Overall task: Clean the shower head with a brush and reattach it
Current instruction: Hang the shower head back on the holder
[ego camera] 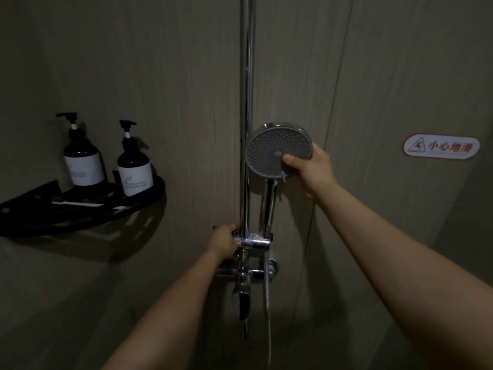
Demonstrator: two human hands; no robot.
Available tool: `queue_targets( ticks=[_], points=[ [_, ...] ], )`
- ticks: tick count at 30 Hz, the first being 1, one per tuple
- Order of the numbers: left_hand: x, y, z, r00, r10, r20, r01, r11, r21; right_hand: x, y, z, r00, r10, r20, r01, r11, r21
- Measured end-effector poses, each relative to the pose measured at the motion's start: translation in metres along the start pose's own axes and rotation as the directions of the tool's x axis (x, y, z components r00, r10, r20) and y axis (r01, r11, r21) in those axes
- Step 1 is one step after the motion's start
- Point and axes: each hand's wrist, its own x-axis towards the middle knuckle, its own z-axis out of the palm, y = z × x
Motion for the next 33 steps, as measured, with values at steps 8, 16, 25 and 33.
queue_targets(
  ticks=[8, 16, 25, 33],
  points=[
    [0.000, 0.000, 0.001, 1.000, -0.019, -0.005, 0.019, 1.000, -0.024, -0.002, -0.005, 0.015, 1.000, -0.029, 0.003, 0.030, 0.995, -0.100],
    [0.002, -0.003, 0.003, 1.000, -0.027, 0.004, 0.027, 0.999, -0.023, 0.003, -0.012, -0.011, 1.000, -0.007, 0.001, 0.007, 0.966, -0.257],
    [0.002, -0.004, 0.002, 1.000, -0.007, 0.008, 0.007, 0.999, -0.047, -0.007, 0.007, 0.000, 0.999, -0.032, -0.032, 0.023, 0.963, -0.269],
    [0.003, -0.002, 0.003, 0.999, -0.032, -0.005, 0.032, 0.999, -0.018, -0.016, 0.018, -0.007, 0.995, 0.057, -0.077, -0.069, 0.983, -0.173]
  ],
)
